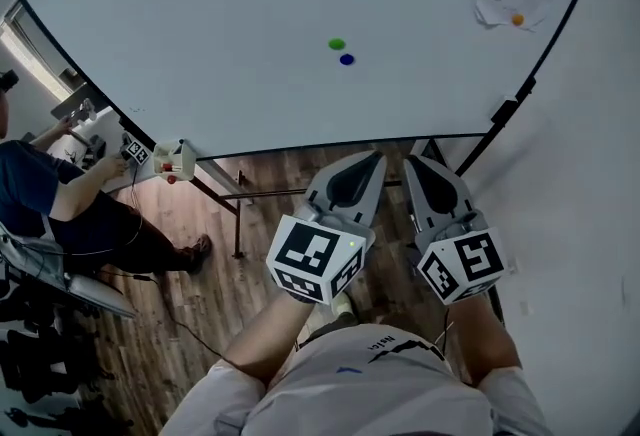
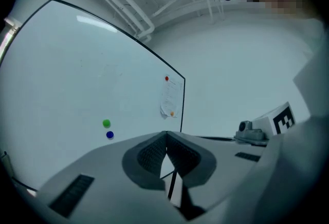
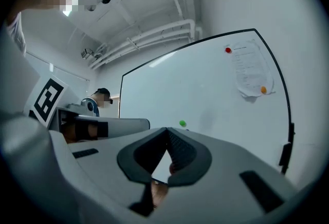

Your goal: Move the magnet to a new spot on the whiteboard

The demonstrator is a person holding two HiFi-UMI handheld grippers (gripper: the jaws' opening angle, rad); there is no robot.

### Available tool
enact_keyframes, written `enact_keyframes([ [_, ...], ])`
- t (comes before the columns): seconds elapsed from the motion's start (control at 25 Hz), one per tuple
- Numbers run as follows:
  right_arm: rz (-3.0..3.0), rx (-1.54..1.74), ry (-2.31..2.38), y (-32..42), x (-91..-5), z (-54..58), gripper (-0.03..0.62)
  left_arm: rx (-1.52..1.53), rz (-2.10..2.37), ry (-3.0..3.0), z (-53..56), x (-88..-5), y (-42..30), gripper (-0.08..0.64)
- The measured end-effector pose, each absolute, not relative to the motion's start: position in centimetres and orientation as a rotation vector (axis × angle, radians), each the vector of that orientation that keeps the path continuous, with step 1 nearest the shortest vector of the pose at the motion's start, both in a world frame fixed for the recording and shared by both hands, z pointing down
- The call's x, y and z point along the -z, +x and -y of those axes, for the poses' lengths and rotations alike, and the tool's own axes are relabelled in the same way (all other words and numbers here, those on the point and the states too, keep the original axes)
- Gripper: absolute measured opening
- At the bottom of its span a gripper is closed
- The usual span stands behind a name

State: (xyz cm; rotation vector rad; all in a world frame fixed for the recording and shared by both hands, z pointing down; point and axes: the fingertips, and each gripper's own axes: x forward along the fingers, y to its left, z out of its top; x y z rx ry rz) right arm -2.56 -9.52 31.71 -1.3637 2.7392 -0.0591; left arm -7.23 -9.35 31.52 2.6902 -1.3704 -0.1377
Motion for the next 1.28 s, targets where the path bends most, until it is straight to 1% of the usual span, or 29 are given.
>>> enact_keyframes([
  [0.24, -2.721, 0.062, -1.453, -2.8, -32.2, 12.0, 0.012, 0.153, 1.294, 2.689, 12.3, -32.3, -7.6, 0.011],
  [0.6, -2.657, 0.039, -1.513, 1.0, -30.9, 15.8, 0.012, 0.146, 1.237, 2.713, 15.9, -32.0, -4.4, 0.011],
  [0.88, -2.634, -0.025, -1.495, 5.3, -28.7, 19.7, 0.012, 0.167, 1.208, 2.746, 19.8, -30.1, 0.3, 0.011],
  [1.28, -2.583, -0.076, -1.503, 14.2, -26.5, 26.0, 0.012, 0.183, 1.208, 2.784, 25.1, -28.4, 8.2, 0.011],
])
